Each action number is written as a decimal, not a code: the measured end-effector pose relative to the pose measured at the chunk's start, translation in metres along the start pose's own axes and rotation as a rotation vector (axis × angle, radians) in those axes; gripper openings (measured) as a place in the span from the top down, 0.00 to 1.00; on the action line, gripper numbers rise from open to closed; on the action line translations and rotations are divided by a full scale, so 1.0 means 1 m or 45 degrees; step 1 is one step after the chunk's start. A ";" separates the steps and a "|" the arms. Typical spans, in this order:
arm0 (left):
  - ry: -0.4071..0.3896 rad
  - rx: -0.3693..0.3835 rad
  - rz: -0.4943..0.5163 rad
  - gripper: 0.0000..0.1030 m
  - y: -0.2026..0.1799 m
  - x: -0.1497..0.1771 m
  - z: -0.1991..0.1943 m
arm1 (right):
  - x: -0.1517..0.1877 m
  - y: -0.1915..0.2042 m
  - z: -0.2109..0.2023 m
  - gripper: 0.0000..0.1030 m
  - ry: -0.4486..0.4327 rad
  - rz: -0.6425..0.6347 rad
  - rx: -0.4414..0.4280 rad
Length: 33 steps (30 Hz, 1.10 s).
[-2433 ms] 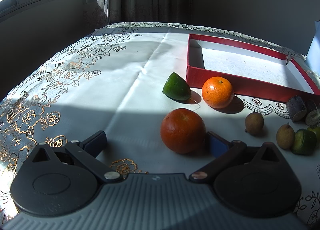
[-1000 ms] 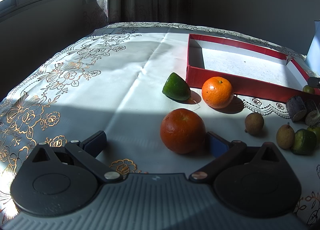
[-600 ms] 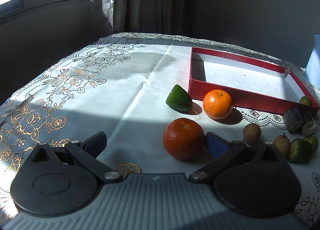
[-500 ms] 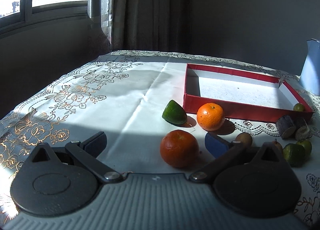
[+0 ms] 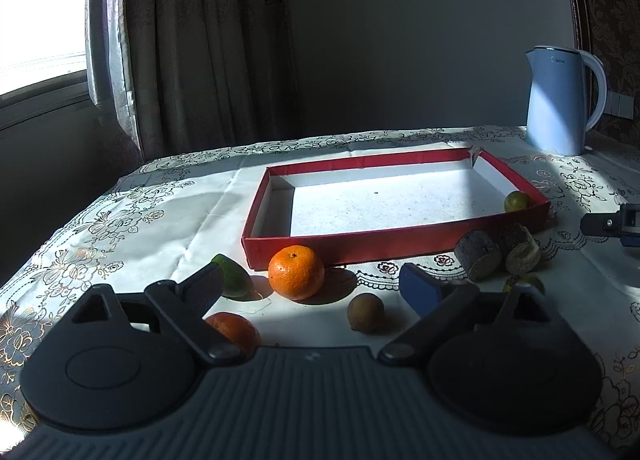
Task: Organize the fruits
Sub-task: 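Release the green tomato in the tray and withdraw the right tool, then grasp the kiwi with the left tool and drop it into the tray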
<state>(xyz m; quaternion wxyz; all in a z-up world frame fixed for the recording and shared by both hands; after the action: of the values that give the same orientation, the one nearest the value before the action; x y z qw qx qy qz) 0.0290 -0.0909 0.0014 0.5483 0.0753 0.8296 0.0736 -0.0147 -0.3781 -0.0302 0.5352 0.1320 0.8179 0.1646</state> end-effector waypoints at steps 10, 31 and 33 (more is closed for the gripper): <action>0.144 0.164 0.031 0.73 -0.020 0.013 0.022 | 0.002 -0.001 0.002 0.11 0.019 0.031 -0.032; 0.185 0.161 0.049 0.78 -0.028 0.016 0.028 | 0.002 -0.002 0.002 0.11 0.012 0.042 -0.045; 0.160 0.150 0.032 0.78 -0.027 0.008 0.026 | 0.002 -0.002 0.002 0.11 0.010 0.043 -0.044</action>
<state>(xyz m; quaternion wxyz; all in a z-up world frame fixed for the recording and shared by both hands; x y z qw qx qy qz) 0.0485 -0.1141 -0.0218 0.4887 0.1131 0.8643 0.0363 -0.0134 -0.3788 -0.0330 0.5314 0.1358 0.8147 0.1883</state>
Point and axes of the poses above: each gripper's, at about its wrist camera, not at the fingertips, and z roughly the way its jaws point, y to its left, x to its underside, the point moved 7 cm from there along z, roughly the way its jaws point, and after that the axes turned 14 degrees about -x, right-handed, at the moved point
